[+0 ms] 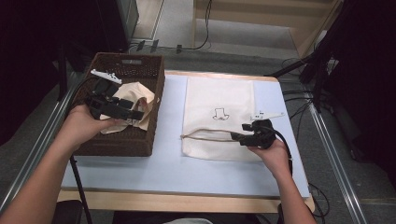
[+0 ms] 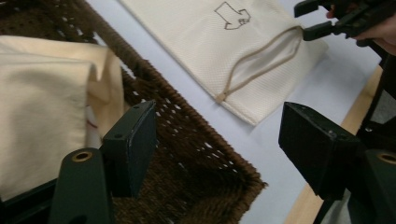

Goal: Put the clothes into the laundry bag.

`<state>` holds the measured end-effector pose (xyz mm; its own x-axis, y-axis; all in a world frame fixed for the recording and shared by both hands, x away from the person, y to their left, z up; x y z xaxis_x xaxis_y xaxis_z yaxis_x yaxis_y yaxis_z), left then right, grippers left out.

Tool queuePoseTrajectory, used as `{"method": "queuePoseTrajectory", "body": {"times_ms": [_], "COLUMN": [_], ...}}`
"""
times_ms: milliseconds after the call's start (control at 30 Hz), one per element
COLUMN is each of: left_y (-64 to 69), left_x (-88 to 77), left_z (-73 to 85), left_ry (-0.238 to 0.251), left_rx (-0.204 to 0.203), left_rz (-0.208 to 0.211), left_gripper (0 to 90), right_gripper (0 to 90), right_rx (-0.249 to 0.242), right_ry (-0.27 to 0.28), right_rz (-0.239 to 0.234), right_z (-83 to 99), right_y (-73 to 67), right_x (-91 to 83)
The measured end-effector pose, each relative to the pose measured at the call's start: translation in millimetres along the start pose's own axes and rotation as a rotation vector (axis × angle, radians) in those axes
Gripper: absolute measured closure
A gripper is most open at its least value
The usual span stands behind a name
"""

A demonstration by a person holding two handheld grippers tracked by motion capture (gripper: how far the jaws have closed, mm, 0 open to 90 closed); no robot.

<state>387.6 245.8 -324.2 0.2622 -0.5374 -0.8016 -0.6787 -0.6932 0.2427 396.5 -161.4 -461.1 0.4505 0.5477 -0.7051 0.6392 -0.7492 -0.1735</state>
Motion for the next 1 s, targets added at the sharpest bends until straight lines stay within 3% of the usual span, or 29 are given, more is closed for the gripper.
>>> {"method": "queuePoseTrajectory", "body": {"times_ms": [167,267,767,1000], "left_y": [-15.5,-24.8,-78.1,-97.7], "left_x": [-0.4,-2.2,13.5,21.7], "left_z": [0.5,1.5,0.0,-11.4], "left_ry": [-0.013,-0.010,0.008,0.013], "left_rx": [-0.007,-0.015,-0.144,-0.203], "left_rz": [-0.047,-0.050,-0.082,-0.139], "left_gripper": [27.2,26.5,13.6,4.0], "right_gripper": [34.4,34.5,34.5,34.5], "right_rx": [0.001,-0.002,-0.007,-0.007], "right_ry": [-0.001,-0.004,-0.009,-0.012], "right_rz": [-0.005,-0.008,-0.006,-0.009], "right_z": [-2.9,-3.3,-2.8,-2.7], "right_y": [-0.7,-1.6,-1.8,-2.3], "right_x": [1.4,2.0,1.8,3.1]}}
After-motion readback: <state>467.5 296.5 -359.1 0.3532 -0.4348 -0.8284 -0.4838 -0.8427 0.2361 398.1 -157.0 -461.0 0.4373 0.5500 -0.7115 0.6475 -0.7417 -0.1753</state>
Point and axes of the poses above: each handheld gripper's, and its own axes: x roughly forward along the jaws, z roughly out of its underside, y roughly to its right, the point moved 5 cm from there along x, roughly forward along the jaws, and after that the axes turned 5 degrees about -y, right-handed, at the moved point
